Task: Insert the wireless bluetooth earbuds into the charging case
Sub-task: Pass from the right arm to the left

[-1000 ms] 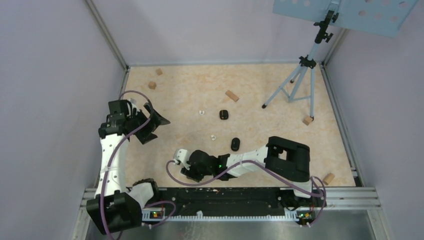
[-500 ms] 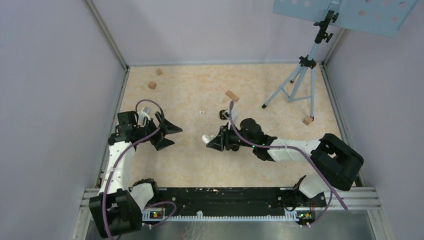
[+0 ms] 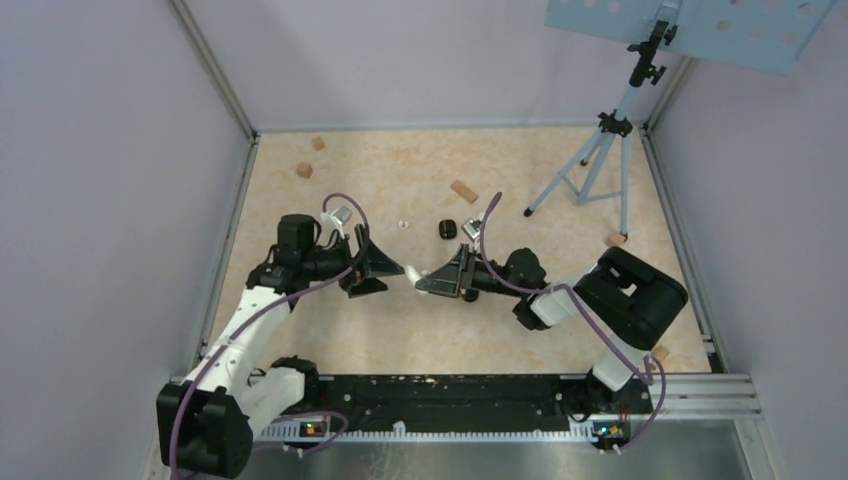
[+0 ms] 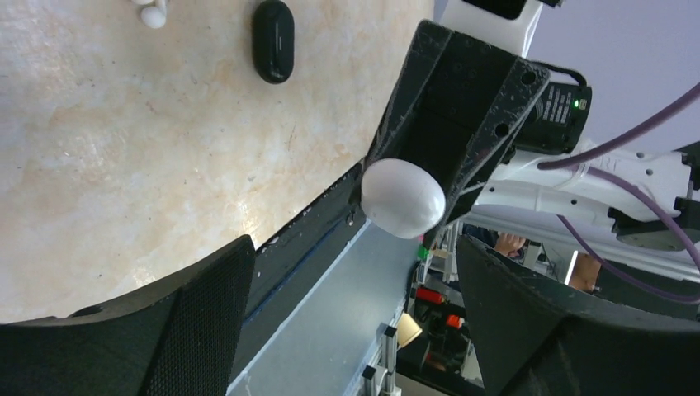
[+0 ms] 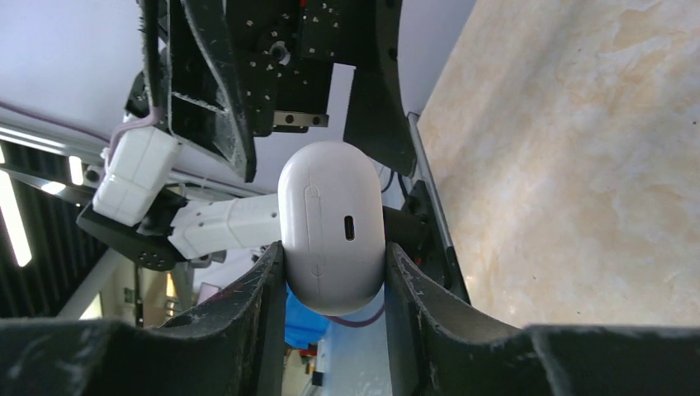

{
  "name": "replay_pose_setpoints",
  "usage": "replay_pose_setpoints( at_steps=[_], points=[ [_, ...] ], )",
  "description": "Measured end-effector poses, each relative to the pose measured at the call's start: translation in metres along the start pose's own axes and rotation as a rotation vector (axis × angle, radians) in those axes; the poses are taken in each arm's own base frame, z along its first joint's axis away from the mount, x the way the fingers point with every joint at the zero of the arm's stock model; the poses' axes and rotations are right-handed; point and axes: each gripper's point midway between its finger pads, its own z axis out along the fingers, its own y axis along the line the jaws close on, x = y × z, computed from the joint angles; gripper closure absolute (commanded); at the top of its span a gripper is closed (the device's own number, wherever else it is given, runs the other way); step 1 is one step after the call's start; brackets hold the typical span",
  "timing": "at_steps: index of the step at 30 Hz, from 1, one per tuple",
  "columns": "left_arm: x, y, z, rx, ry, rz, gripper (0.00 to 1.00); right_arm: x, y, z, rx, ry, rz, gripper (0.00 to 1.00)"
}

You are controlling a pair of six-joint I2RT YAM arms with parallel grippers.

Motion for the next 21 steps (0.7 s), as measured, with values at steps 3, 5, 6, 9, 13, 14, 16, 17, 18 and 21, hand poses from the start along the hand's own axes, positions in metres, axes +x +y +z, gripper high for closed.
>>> replay_pose_setpoints(
  at_steps=[3, 5, 6, 9, 13, 14, 16, 17, 18, 21],
  points=[
    [-0.004, 0.002, 0.004, -0.020, -0.013, -0.020, 0.06, 0.000, 0.003, -0.002, -0.026, -0.009, 0.035, 0.98],
    [-0.006, 0.001, 0.006, -0.031, -0.018, -0.027, 0.06, 0.000, 0.008, -0.003, -0.047, -0.014, 0.038, 0.98],
    [-0.006, -0.001, 0.007, -0.034, -0.020, -0.031, 0.06, -0.001, 0.010, -0.003, -0.053, -0.017, 0.037, 0.98],
    [-0.007, -0.005, 0.009, -0.042, -0.024, -0.045, 0.09, -0.002, 0.011, -0.003, -0.057, -0.020, 0.039, 0.99],
    [-0.005, -0.009, 0.013, -0.057, -0.030, -0.078, 0.09, -0.003, 0.006, -0.002, -0.034, -0.031, 0.031, 1.00],
    [-0.005, -0.009, 0.014, -0.062, -0.035, -0.090, 0.09, -0.004, 0.004, -0.002, -0.016, -0.036, 0.026, 1.00],
    [-0.005, -0.011, 0.013, -0.067, -0.050, -0.102, 0.08, -0.007, -0.003, -0.003, 0.036, -0.050, -0.003, 1.00],
    [-0.006, -0.013, 0.012, -0.068, -0.062, -0.107, 0.08, -0.008, -0.007, -0.004, 0.076, -0.061, -0.025, 1.00],
    [-0.007, -0.014, 0.012, -0.069, -0.071, -0.111, 0.08, -0.009, -0.010, -0.005, 0.106, -0.068, -0.051, 1.00],
    [-0.009, -0.017, 0.010, -0.069, -0.095, -0.116, 0.08, -0.016, -0.014, -0.008, 0.211, -0.089, -0.136, 1.00]
  ],
)
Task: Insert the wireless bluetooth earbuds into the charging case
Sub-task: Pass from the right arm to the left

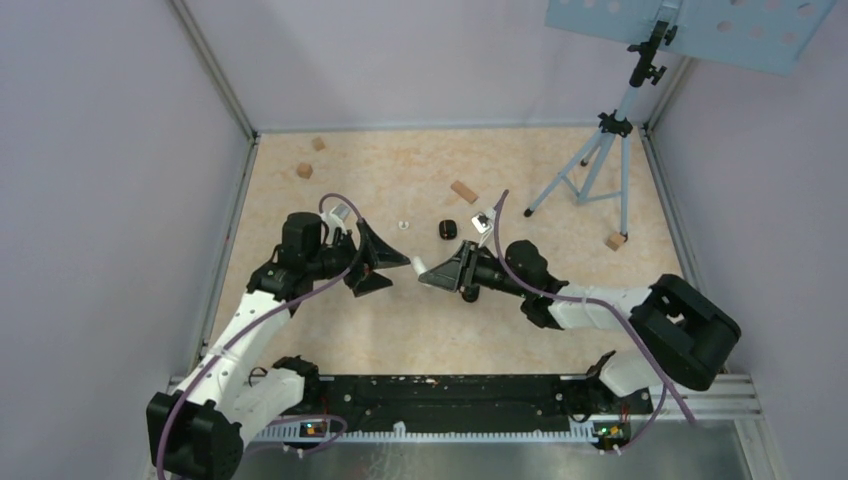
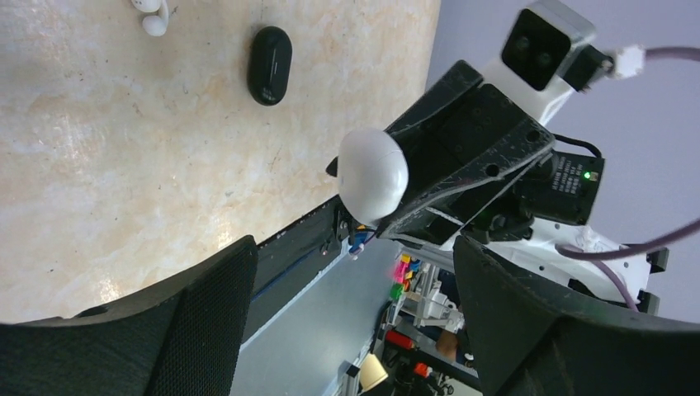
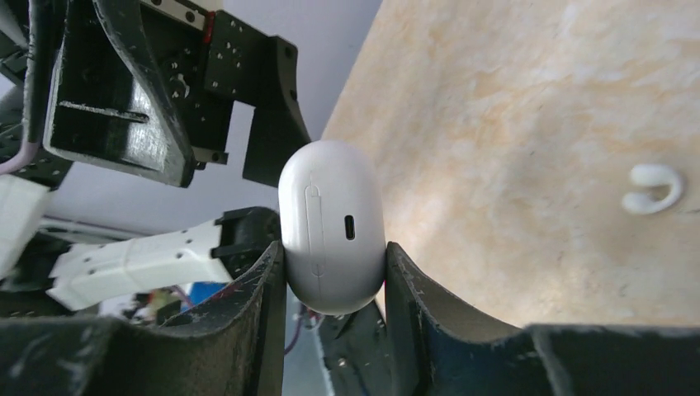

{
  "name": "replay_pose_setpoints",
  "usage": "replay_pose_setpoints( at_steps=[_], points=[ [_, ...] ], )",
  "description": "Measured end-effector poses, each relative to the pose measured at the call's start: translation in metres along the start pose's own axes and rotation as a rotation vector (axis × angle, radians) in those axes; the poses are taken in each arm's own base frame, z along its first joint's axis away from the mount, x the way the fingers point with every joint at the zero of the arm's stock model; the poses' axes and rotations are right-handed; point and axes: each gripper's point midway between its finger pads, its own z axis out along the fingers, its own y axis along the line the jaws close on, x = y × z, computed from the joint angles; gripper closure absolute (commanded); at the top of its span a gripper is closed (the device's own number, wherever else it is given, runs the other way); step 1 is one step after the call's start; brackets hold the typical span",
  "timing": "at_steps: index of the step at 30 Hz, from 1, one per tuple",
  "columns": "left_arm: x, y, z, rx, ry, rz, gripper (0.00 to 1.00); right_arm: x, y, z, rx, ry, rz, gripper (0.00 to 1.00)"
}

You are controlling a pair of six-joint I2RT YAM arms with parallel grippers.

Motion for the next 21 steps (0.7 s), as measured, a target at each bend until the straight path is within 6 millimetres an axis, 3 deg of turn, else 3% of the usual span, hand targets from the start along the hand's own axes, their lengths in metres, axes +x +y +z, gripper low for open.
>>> replay_pose_setpoints(
  at_steps=[6, 13, 21],
  points=[
    [0.001, -0.001, 0.002, -0.004, -0.001, -0.018, 0.07, -0.012, -0.005, 0.002, 0.107, -0.003, -0.142, 1.00],
    [0.005, -0.004, 0.014, -0.006, 0.020, -0.024, 0.07, 0.010, -0.030, -0.004, 0.219, 0.088, -0.193, 1.00],
    [0.011, 0.008, 0.032, -0.063, 0.045, -0.036, 0.20, 0.011, -0.023, 0.002, 0.219, 0.105, -0.248, 1.00]
  ],
)
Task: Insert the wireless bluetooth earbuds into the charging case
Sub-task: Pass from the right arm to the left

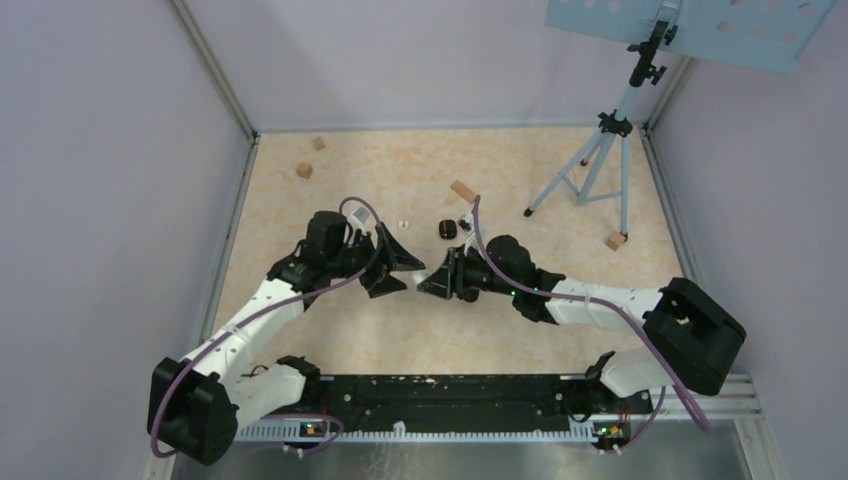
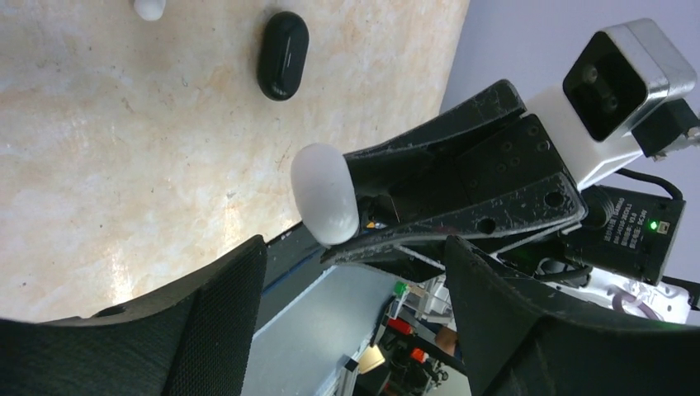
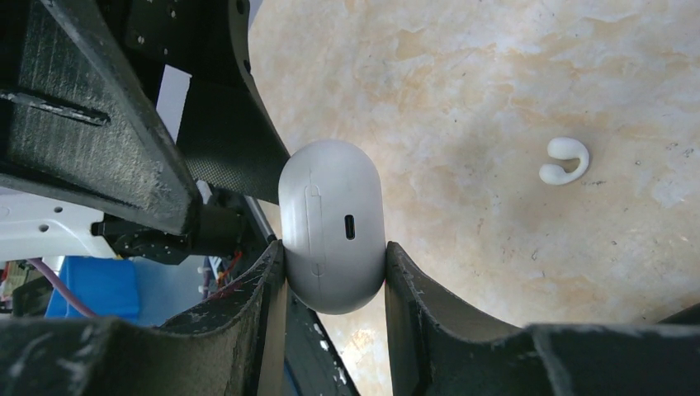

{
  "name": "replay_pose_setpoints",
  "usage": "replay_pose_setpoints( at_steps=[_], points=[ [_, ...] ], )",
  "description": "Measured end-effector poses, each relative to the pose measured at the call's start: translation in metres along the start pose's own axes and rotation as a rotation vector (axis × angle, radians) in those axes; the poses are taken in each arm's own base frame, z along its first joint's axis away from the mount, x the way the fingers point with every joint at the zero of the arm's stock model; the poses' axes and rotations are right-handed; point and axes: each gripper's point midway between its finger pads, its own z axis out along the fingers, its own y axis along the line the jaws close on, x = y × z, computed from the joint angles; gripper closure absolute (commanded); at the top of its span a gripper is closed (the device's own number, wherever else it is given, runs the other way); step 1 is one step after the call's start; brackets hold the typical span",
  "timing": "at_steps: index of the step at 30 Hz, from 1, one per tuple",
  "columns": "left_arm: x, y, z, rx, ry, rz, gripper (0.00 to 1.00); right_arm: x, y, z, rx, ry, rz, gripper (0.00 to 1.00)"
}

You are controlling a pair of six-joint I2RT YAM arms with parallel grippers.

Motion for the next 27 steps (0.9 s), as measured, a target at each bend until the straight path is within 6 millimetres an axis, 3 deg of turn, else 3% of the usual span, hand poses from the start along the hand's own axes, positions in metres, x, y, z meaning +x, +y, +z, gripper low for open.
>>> replay_pose_setpoints(
  at_steps=[15, 21, 25, 27],
  points=[
    [-0.002, 0.006, 0.018, -0.045, -0.019, -0.034, 0.43, 0.006, 0.000, -0.002, 0.022, 0.018, -0.024, 1.00],
    [-0.001, 0.008, 0.023, -0.046, -0.019, -0.028, 0.48, 0.005, 0.002, -0.003, 0.018, 0.015, -0.033, 1.00],
    [0.000, 0.014, 0.029, -0.059, -0.011, -0.037, 0.63, 0.005, 0.002, -0.003, 0.018, 0.015, -0.034, 0.98],
    [0.000, 0.016, 0.030, -0.065, -0.009, -0.044, 0.71, 0.006, 0.001, -0.003, 0.022, 0.019, -0.035, 0.88]
  ],
)
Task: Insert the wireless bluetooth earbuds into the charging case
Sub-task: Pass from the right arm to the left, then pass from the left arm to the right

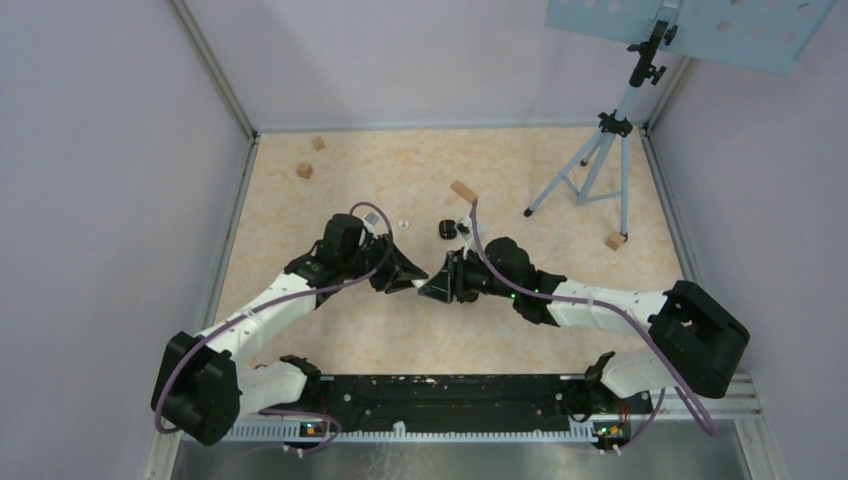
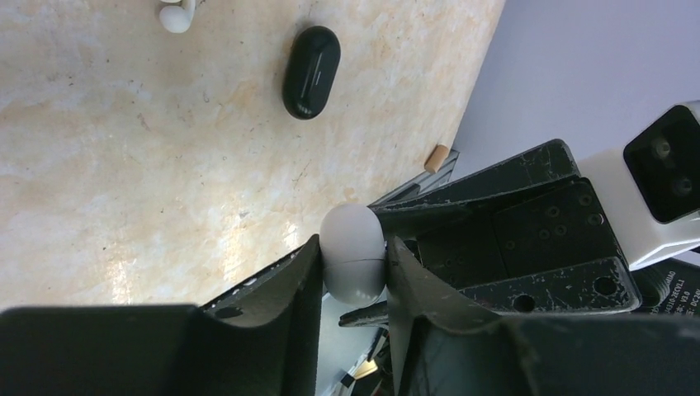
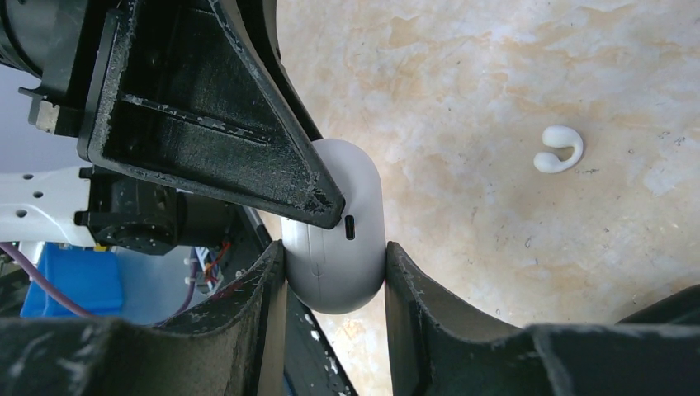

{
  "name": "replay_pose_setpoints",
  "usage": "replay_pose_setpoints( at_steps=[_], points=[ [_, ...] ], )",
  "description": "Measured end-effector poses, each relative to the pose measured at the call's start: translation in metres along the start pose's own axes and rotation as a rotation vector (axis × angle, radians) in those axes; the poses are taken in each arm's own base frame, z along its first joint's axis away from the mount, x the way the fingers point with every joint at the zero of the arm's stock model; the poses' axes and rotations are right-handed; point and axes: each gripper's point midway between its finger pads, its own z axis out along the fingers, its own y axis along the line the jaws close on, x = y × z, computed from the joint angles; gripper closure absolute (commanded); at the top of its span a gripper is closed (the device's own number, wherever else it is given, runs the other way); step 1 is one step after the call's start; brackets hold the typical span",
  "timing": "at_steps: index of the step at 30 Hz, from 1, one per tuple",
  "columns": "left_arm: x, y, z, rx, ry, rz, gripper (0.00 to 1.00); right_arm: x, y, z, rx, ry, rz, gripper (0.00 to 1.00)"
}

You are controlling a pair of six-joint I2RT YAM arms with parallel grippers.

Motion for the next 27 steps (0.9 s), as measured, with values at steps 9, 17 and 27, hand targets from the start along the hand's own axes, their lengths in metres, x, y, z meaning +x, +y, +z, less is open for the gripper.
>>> replay_pose_setpoints(
  at_steps=[9, 17, 27],
  points=[
    [-0.004, 0.008, 0.005, -0.016, -0.007, 0.088, 1.00, -0.005, 0.000, -0.007, 0.004, 0.003, -0.002, 0.26],
    [0.017, -0.015, 0.006, 0.218, 0.163, 0.373, 1.00, -0.063, -0.001, -0.039, -0.109, -0.097, 0.105, 0.26],
    [0.042, -0.048, -0.021, 0.463, 0.261, 0.598, 1.00, -0.033, 0.015, -0.054, -0.275, -0.060, 0.280, 0.35]
  ],
)
